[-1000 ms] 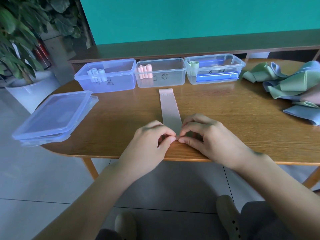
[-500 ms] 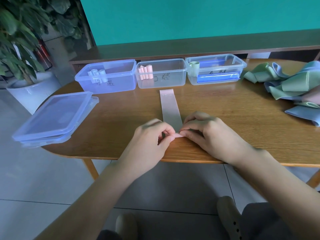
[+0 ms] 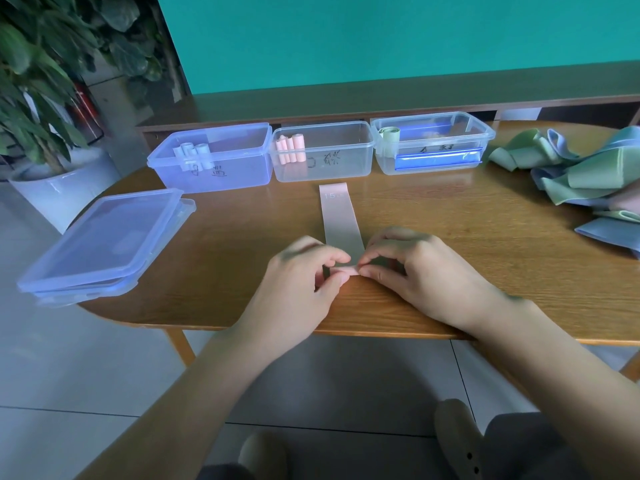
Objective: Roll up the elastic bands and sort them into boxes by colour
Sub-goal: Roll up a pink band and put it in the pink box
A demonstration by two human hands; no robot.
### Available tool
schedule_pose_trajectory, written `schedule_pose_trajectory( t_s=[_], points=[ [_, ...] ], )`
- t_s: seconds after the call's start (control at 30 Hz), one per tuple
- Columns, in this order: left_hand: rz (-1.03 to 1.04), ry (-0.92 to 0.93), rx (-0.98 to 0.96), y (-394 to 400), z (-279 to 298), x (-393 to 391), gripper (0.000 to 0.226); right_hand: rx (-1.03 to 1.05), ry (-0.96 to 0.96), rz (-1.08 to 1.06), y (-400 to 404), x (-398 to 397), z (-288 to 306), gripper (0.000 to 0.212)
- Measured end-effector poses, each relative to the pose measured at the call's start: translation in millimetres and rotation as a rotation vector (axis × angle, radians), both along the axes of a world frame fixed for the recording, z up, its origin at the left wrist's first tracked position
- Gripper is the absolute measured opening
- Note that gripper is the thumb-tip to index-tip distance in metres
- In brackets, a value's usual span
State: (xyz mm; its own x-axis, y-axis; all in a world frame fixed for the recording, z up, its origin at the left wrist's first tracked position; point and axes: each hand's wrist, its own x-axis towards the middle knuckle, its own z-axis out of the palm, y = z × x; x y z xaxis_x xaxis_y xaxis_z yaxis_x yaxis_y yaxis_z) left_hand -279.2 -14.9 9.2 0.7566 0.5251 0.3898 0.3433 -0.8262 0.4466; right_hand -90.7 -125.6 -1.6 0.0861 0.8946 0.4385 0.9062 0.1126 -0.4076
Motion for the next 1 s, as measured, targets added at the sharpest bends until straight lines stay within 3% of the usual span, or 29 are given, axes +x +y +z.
schedule_pose_trajectory(
  t_s=[0.23,0.43,0.57,1.0],
  points=[
    [-0.032,0.003,0.029,8,-1,2,0.007,-0.013,0.008,0.018,5,5,3,0.015],
    [-0.057,-0.023,0.065,14,-3,4,0.020,0.011,-0.016,-0.027,7,3,0,0.034],
    [-0.055,-0.018,0.082,20,-5,6,0.018,0.032,-0.036,-0.012,9,-2,1,0.021],
    [-0.024,-0.022,0.062,22,-2,8,0.010,0.037,0.021,-0.008,19,6,-5,0.016]
  ],
)
